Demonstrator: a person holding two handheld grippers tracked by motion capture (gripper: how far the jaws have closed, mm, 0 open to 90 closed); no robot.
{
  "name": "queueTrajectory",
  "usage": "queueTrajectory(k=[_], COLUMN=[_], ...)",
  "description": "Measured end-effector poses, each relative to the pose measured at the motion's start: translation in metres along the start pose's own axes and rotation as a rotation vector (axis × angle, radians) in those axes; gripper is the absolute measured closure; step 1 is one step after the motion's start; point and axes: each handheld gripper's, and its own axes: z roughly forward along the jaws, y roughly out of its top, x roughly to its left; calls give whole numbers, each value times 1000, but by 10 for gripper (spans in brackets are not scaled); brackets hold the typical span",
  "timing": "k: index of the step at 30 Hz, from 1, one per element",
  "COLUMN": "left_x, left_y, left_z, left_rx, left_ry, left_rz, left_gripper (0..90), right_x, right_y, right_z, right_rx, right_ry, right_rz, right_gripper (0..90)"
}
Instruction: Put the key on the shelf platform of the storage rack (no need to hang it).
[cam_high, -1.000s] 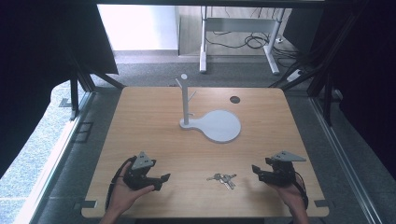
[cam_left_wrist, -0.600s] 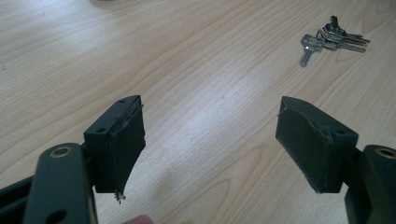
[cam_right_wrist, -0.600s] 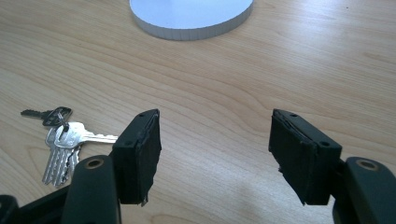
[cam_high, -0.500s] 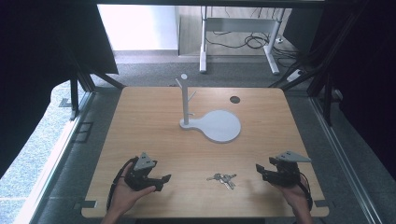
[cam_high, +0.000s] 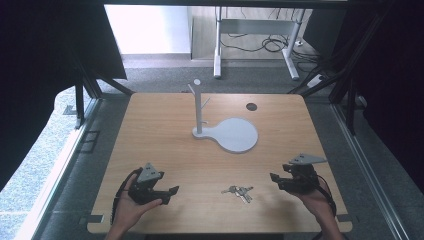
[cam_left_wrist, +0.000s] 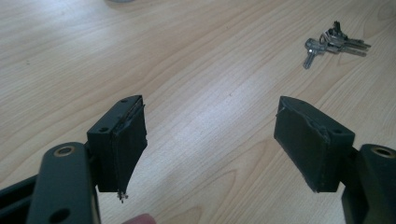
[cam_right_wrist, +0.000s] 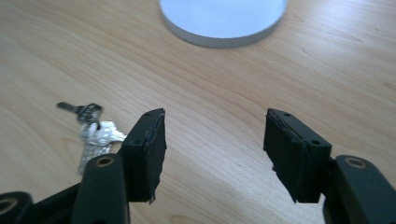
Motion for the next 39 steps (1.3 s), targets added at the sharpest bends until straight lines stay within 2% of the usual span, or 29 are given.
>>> queueTrajectory(k=[2,3,5,6,7,13,17,19,20,25,27,29,39], left_x=[1,1,1,1,2,2,3,2,2,1,2,2,3], left_y=[0,0,-1,-1,-1,0,0,0,0,0,0,-1,-1], left_z=[-4,-5,-7,-7,-7,-10,-11,-12,-12,-12,-12,-12,-11], left_rx=[-13,-18,-18,-17,-17,-26,-28,-29,-29,-24,-23,-22,-17], left_ry=[-1,-2,-4,-3,-3,-3,-3,-5,-6,-11,-11,-12,-15], left_rz=[-4,-7,-11,-11,-8,-13,-13,-13,-12,-6,-6,-4,-9], left_gripper=[255,256,256,256,256,256,256,256,256,255,256,255,255], right_x=[4,9,12,19,19,36,44,52,52,70,73,78,87], right_y=[8,16,19,29,29,48,53,57,57,63,64,65,60], right_z=[-2,-2,-3,-3,-3,7,12,19,19,36,39,49,74], right_rx=[27,60,70,100,100,181,209,246,246,327,344,377,453], right_ry=[15,31,42,77,77,150,169,195,195,244,245,251,255], right_rz=[-35,-71,-84,-117,-117,-209,-228,-249,-249,-296,-298,-326,-375], right_gripper=[414,432,440,448,455,481,498,545,545,598,600,609,657])
